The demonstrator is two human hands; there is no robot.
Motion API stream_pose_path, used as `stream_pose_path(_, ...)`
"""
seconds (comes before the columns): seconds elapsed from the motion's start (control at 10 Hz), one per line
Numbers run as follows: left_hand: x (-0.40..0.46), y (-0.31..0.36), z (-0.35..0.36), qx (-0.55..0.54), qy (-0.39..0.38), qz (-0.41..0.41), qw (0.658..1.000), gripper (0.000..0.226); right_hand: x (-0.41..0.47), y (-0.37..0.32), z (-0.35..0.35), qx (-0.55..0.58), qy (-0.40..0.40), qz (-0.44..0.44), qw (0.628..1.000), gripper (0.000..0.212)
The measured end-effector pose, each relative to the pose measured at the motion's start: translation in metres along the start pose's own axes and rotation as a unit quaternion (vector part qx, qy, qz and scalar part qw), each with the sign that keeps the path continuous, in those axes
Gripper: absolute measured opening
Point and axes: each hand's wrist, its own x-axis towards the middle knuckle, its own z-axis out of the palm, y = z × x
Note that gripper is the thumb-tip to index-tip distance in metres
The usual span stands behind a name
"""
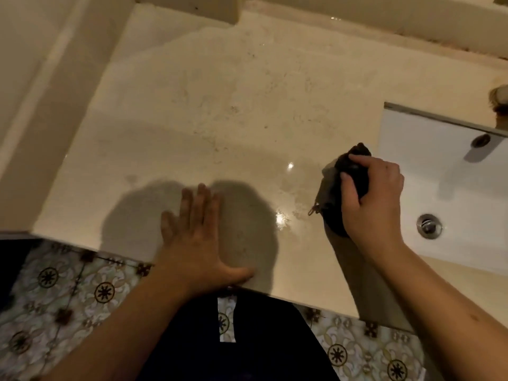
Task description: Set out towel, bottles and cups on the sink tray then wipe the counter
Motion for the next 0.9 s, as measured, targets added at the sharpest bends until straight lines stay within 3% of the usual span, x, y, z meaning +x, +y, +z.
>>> stream_pose_path(0.2, 0.002, 0.008, 0.017, -0.036, 0.008, -0.032, 0.999, 0.156, -0.041, -0.095, 0.065, 0.065, -0.12, -0.157, 0.978, 0.032)
stream_pose_path(0.3, 0.003, 0.005, 0.021, -0.047, 0.029, -0.021, 0.998, 0.152, -0.067, -0.096, 0.08, 0.044, -0.176, -0.136, 0.974, 0.029)
stream_pose_path(0.5, 0.004, 0.002, 0.021, -0.019, 0.021, -0.01, 1.0, 0.168, -0.083, -0.071, 0.062, -0.145, -0.133, -0.11, 0.974, 0.037)
stream_pose_path(0.6, 0.006, 0.002, 0.019, -0.005, 0.003, -0.022, 1.0, 0.163, -0.08, -0.058, 0.038, -0.178, -0.121, -0.05, 0.975, 0.037)
stream_pose_path(0.8, -0.002, -0.007, -0.006, -0.03, -0.027, -0.001, 0.999, 0.14, -0.086, -0.037, -0.039, -0.05, -0.17, 0.032, 0.984, 0.058)
stream_pose_path(0.9, -0.011, -0.002, -0.027, -0.072, 0.01, 0.023, 0.997, 0.103, -0.093, -0.036, -0.093, -0.011, -0.14, 0.048, 0.989, 0.044)
